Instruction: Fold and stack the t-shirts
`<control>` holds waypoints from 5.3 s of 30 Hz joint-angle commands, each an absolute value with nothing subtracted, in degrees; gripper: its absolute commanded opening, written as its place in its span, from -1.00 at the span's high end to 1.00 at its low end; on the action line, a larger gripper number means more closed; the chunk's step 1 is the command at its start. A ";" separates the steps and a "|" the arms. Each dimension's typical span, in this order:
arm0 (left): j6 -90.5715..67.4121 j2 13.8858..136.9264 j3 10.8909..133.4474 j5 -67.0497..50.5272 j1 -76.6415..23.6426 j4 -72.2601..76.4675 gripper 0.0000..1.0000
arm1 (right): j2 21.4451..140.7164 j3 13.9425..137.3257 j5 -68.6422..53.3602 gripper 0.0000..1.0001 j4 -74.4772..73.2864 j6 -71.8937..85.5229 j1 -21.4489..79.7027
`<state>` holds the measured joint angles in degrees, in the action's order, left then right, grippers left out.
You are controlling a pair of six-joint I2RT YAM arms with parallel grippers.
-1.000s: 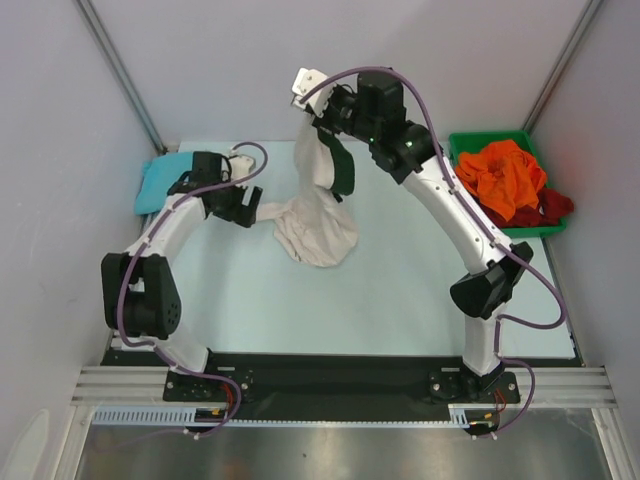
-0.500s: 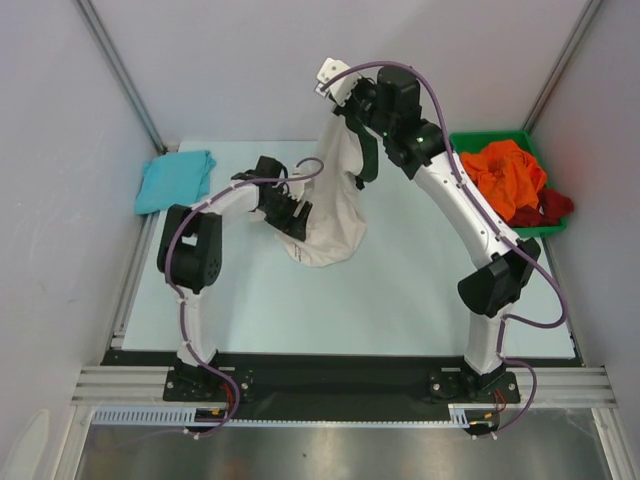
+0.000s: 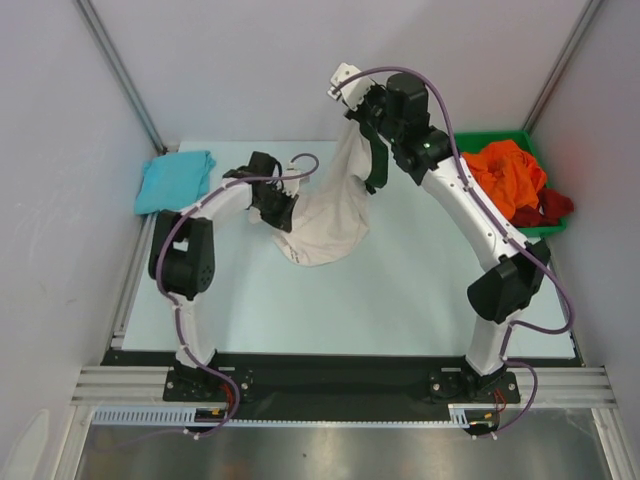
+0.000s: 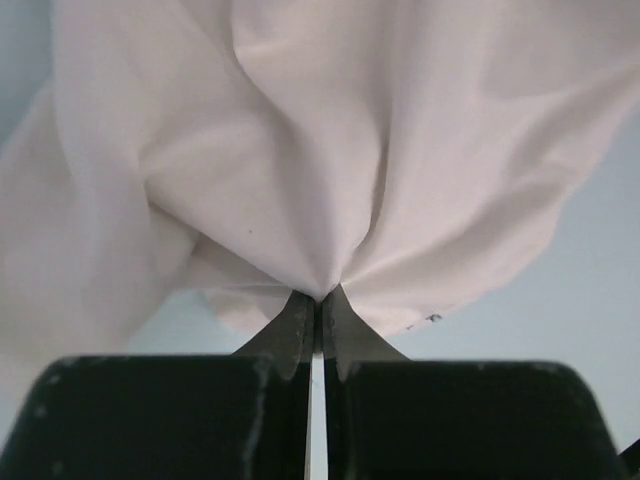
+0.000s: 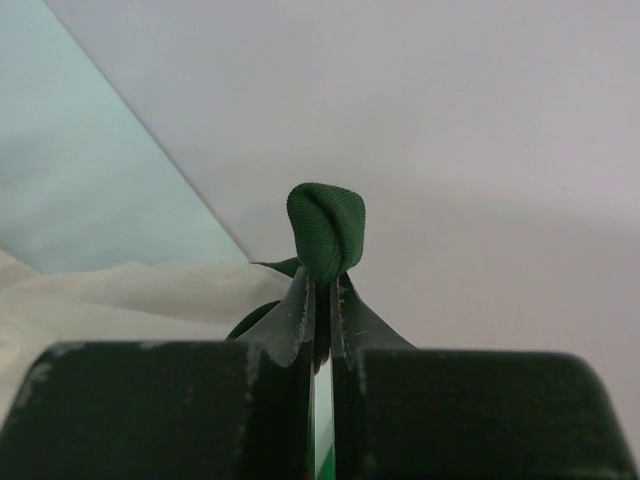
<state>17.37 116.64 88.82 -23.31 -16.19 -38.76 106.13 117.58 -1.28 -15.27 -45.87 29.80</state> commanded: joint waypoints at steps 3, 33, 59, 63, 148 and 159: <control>25.91 92.93 80.61 -17.68 -15.29 -34.11 0.99 | 93.18 110.32 5.27 1.00 -12.99 -43.78 30.23; 14.94 94.92 89.30 7.74 -11.43 -23.30 -0.50 | 101.31 93.94 -8.44 1.00 -14.32 -26.98 13.28; 19.95 83.67 63.63 2.37 -10.72 -27.68 -0.43 | 70.31 50.64 -24.00 -0.59 -41.39 -58.62 16.35; 20.13 83.85 64.95 2.55 -10.63 -28.12 -0.43 | 70.84 48.34 -21.01 -0.58 -42.80 -60.11 15.48; 25.67 87.01 64.16 8.53 -6.24 -25.75 -0.45 | 82.17 37.79 -10.91 0.69 -31.56 -60.12 23.12; 25.14 88.16 65.30 7.91 -6.24 -25.05 -0.44 | 69.89 58.40 -11.07 1.00 -35.24 -57.13 25.04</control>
<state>25.54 88.29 62.85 8.62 -6.61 -27.03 76.25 47.72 -11.27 -38.22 -57.63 23.55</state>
